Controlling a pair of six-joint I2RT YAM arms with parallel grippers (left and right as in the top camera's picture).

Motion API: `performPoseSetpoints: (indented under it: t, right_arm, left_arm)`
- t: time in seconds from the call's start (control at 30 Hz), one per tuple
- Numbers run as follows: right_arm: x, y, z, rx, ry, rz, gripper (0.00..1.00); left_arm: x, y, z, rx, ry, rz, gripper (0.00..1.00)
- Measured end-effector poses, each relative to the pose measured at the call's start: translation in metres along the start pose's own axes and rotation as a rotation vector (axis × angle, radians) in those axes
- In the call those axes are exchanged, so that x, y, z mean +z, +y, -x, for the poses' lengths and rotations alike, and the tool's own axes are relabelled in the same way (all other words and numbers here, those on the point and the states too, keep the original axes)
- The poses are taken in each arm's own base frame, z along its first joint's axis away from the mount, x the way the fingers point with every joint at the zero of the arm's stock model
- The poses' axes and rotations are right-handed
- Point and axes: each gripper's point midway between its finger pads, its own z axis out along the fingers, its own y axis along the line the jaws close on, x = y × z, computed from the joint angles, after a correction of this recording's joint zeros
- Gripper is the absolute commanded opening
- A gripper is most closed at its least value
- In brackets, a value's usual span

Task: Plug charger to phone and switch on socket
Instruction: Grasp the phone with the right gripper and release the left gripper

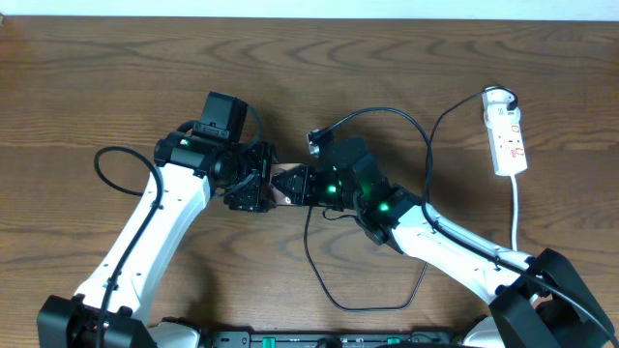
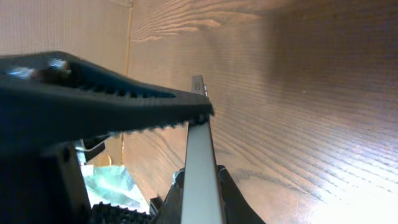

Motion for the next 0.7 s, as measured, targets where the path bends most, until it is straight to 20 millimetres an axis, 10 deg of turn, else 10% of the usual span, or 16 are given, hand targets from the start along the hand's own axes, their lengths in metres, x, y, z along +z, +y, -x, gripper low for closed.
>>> performPoseSetpoints:
  t: [0.33, 0.7]
  right_arm:
    - [-0.005, -0.013, 0.015, 0.038, -0.032, -0.026, 0.01]
    - [-0.025, -0.039, 0.053, 0.13, -0.113, -0.053, 0.01]
  left_arm:
    - [-0.008, -0.005, -0.004, 0.071, 0.059, -0.03, 0.9]
    - [-0.083, -0.045, 0.009, 0.462, 0.158, -0.37, 0.9]
